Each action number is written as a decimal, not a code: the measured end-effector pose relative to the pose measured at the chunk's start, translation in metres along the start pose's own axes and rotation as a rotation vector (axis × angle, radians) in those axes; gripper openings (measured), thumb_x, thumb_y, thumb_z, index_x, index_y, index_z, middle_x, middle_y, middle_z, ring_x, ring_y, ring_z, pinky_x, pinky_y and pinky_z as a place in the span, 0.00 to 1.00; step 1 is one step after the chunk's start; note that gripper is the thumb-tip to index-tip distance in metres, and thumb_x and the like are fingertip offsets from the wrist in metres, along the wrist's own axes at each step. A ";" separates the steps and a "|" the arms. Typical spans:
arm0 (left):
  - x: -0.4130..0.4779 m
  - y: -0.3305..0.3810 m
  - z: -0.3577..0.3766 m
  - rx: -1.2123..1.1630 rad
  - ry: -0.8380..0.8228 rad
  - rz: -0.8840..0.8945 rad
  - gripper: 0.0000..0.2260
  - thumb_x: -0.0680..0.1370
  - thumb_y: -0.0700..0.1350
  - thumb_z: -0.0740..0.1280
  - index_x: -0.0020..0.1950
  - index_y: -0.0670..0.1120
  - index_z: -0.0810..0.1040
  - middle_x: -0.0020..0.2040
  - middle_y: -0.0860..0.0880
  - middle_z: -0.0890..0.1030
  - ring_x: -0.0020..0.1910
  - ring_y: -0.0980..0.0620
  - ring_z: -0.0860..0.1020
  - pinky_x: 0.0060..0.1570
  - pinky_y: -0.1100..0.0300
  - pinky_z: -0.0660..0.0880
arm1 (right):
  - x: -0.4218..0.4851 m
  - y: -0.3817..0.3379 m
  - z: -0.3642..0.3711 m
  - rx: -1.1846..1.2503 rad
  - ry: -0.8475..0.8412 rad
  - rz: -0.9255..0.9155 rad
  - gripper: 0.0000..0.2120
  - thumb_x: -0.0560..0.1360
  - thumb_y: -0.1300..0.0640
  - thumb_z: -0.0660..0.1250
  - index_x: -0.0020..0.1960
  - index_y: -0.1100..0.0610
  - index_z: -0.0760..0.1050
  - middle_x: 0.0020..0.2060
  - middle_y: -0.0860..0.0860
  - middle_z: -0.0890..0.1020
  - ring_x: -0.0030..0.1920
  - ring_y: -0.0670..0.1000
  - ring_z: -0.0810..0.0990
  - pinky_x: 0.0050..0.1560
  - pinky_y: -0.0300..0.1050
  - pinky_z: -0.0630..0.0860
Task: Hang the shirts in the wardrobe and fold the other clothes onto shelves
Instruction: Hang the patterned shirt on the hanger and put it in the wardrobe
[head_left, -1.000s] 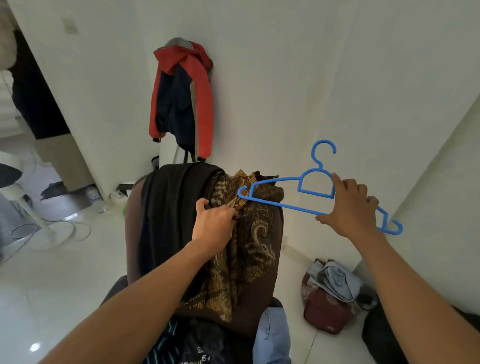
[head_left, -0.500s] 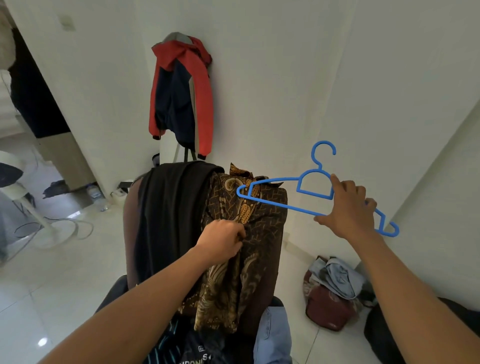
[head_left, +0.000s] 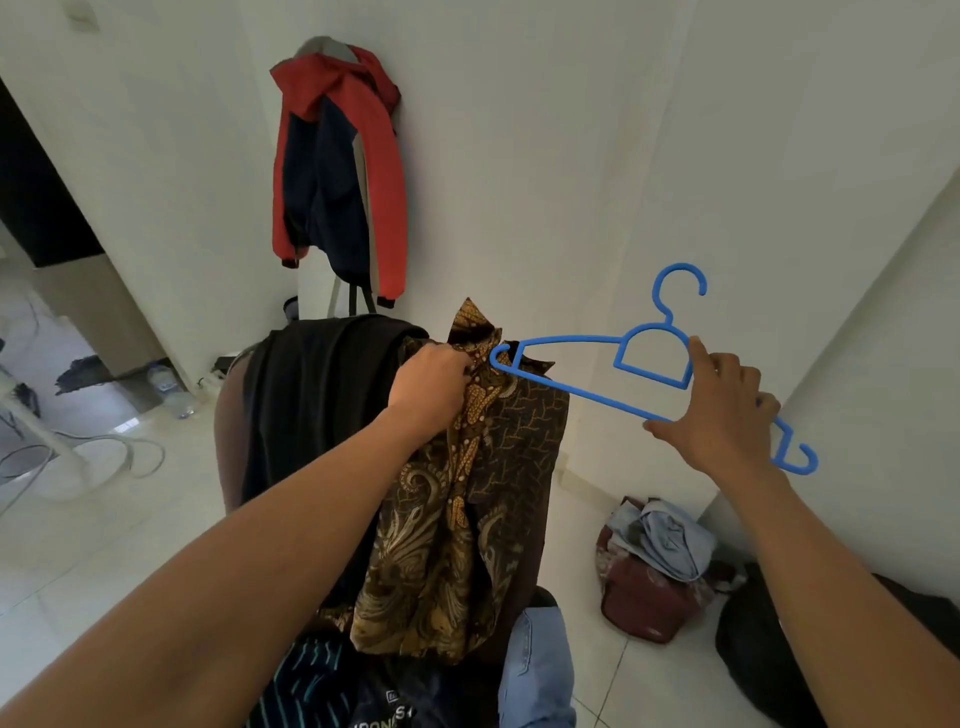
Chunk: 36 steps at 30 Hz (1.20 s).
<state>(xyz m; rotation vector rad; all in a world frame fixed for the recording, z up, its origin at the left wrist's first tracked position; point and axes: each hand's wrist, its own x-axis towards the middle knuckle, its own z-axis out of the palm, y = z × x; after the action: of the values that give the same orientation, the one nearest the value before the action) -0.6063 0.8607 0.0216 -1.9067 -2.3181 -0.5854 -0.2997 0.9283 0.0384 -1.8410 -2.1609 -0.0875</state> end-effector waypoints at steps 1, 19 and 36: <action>-0.004 0.000 0.001 0.000 0.017 -0.010 0.08 0.81 0.43 0.63 0.45 0.45 0.81 0.44 0.48 0.78 0.46 0.47 0.78 0.44 0.51 0.77 | 0.000 0.000 0.000 -0.001 0.001 0.003 0.52 0.66 0.41 0.79 0.79 0.50 0.52 0.67 0.55 0.68 0.67 0.59 0.66 0.64 0.61 0.66; -0.063 0.019 -0.010 -0.173 0.330 0.018 0.12 0.77 0.58 0.65 0.49 0.51 0.71 0.47 0.53 0.72 0.45 0.54 0.69 0.46 0.58 0.70 | -0.016 -0.013 0.001 -0.024 -0.002 -0.061 0.52 0.66 0.41 0.78 0.79 0.51 0.51 0.68 0.55 0.68 0.67 0.59 0.66 0.65 0.62 0.67; -0.004 0.017 -0.021 -0.216 0.051 -0.097 0.08 0.80 0.46 0.65 0.51 0.42 0.80 0.49 0.47 0.78 0.45 0.47 0.77 0.45 0.50 0.78 | -0.019 0.004 -0.012 0.014 0.078 -0.043 0.52 0.65 0.43 0.80 0.78 0.50 0.53 0.67 0.54 0.69 0.66 0.58 0.66 0.66 0.61 0.64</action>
<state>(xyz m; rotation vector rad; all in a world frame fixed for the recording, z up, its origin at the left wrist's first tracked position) -0.5923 0.8518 0.0442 -1.8446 -2.4132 -0.9184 -0.2912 0.9082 0.0439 -1.7542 -2.1425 -0.1504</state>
